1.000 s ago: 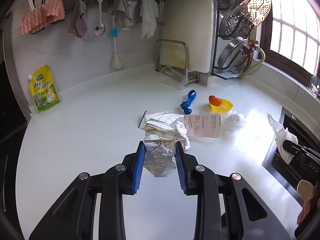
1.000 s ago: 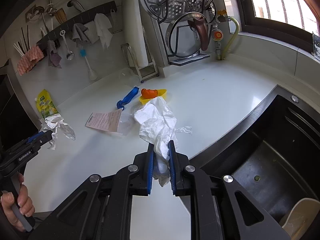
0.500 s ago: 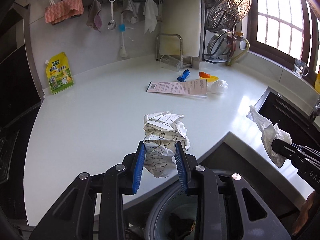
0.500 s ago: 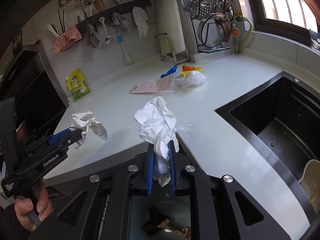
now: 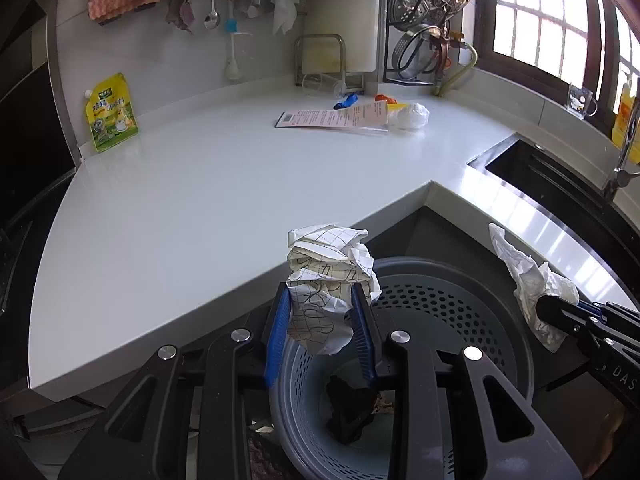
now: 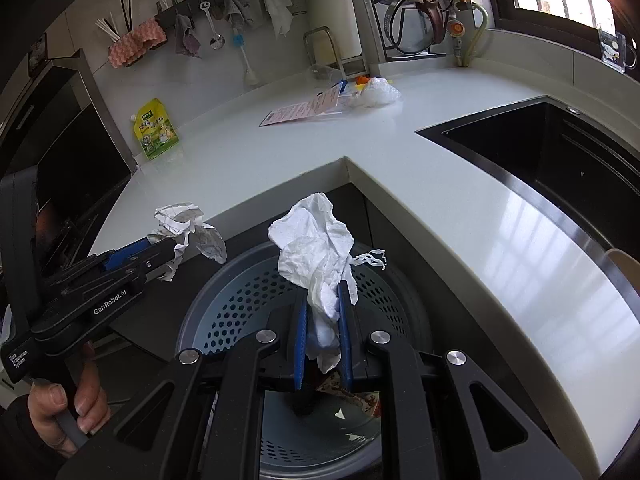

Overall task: Collect trash
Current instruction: 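Carry the foil and tissues over the bin with both tools, then open both tools to drop the foil and tissues into the bin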

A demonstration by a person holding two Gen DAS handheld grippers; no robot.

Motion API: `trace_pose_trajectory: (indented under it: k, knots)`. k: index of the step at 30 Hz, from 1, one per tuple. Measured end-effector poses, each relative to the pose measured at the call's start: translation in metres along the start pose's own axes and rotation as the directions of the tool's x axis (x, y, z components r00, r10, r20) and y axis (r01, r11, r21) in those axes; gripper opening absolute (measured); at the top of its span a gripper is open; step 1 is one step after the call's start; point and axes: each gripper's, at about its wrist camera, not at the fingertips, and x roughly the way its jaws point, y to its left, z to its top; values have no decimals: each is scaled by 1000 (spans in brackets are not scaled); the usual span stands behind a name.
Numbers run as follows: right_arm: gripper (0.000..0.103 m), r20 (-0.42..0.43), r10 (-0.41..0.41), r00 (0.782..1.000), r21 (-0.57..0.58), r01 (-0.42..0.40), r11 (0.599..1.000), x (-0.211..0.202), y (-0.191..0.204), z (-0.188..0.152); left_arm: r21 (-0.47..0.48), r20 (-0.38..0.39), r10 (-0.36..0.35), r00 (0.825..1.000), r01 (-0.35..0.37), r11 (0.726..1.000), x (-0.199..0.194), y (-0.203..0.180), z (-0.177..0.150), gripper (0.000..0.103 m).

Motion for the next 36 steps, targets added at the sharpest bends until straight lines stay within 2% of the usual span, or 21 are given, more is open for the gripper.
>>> trace_pose_trajectory:
  k: [9,20,36]
  knots:
    - [14,-45,13,999,2,-13,1000,9,5,-22,16,-44,-16,999,17,1000,3,-5,-25,30]
    - [15,-108,15,994,27,-12,1000,24,0,-35,-5,-130,-42,991,41,999,28,-5,-44,31]
    - [17,-141,39,989,47,-33,998,35,-2,-43,1,-165,-53,985,54,999,36,-14,-51,39]
